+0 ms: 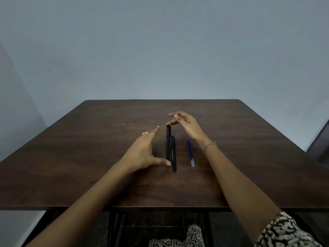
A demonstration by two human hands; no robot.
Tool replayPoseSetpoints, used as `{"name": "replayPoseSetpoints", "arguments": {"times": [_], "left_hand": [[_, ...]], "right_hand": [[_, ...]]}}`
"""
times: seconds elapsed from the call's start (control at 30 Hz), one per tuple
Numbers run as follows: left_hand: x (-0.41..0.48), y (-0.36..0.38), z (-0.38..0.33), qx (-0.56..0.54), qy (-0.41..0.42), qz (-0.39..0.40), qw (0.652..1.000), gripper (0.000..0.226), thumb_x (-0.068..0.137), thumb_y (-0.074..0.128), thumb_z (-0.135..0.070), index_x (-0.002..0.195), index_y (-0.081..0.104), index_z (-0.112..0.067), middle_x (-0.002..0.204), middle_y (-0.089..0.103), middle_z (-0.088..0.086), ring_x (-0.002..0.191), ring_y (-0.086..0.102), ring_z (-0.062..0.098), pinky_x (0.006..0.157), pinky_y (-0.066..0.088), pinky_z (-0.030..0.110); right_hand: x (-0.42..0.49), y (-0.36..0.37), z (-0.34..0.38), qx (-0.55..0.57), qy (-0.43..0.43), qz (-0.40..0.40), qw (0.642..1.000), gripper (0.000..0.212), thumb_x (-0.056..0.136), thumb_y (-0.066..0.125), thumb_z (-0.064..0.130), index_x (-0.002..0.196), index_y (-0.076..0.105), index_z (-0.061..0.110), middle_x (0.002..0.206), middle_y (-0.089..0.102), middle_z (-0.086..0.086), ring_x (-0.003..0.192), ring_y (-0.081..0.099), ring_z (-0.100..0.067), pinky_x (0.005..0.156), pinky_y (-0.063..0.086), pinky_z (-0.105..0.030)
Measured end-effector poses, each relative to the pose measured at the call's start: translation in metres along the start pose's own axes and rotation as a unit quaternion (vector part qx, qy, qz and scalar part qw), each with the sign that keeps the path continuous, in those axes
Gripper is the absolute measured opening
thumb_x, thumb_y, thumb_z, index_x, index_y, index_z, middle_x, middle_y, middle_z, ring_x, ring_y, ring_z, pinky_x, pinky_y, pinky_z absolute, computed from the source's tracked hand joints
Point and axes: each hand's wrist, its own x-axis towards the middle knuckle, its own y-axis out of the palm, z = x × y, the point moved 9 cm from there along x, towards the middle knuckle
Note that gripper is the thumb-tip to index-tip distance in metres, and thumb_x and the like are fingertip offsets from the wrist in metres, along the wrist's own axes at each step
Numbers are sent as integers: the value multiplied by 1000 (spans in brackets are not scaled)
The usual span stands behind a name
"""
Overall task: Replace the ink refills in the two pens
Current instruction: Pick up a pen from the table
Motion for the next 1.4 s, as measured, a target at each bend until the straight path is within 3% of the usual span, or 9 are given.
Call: {"name": "replayPoseSetpoints", "arguments": {"times": [0.17,0.33,0.47,0.57,0.63,0.73,0.93,1.27,1.4], "left_hand": [[12,-17,-9,8,12,-79,997,126,50,81,-59,149,8,-29,158,5,-3,144,7,18,112,24,40],[29,-16,-20,27,34,-111,993,126,52,78,-61,149,6,-27,158,-7,-2,145,-8,16,114,17,45],[45,-11,-23,15,51,-63,997,130,51,75,-65,150,1,-25,158,-9,-1,144,-11,17,116,10,46],[65,-23,-22,-133,12,-70,989,112,62,69,-65,149,15,-19,156,15,7,142,17,21,108,23,33],[82,-30,-22,-221,-18,-107,969,77,79,62,-56,139,39,-13,141,45,8,124,45,17,95,37,23],[106,-23,-26,-352,-45,-116,928,44,86,62,-42,112,62,-7,110,66,10,89,63,11,64,49,13],[129,-4,-24,-452,-48,-92,886,17,77,75,-31,74,72,-15,63,68,-7,59,60,1,53,50,16],[128,-19,-16,-535,-26,-123,836,8,78,74,-13,72,70,-11,50,61,-7,45,53,1,47,46,14],[124,-20,-3,-573,-47,-156,803,6,79,73,-18,76,71,-13,62,64,-2,51,52,3,51,43,17]], "right_hand": [[0,-8,10,66,-20,-28,997,34,89,62,10,122,53,8,117,66,-10,88,67,-19,76,58,-28],[1,-20,16,131,-34,-67,989,42,81,68,-1,118,52,9,126,60,-10,78,71,-17,68,57,-24],[1,-35,13,166,-42,-96,980,41,79,68,-5,114,52,9,121,62,-9,76,71,-18,72,57,-25],[-1,-44,13,177,-45,-120,976,51,77,71,-6,120,50,11,119,62,-8,75,70,-16,78,57,-29],[-2,-49,13,163,-46,-141,975,59,75,73,-5,124,48,14,117,61,-6,73,68,-12,83,56,-31],[-3,-55,9,184,-38,-165,968,62,74,74,-4,126,45,14,113,62,-10,78,69,-16,80,56,-30],[3,-62,6,232,-34,-180,955,47,76,71,-5,112,49,16,86,66,-7,81,67,-18,71,55,-26],[16,-44,11,254,-23,-153,955,29,79,69,-4,93,51,14,68,64,3,64,65,-9,65,54,-22],[29,-27,11,267,71,-54,960,15,93,57,26,95,56,11,81,69,-6,74,67,-17,64,56,-23]]}}
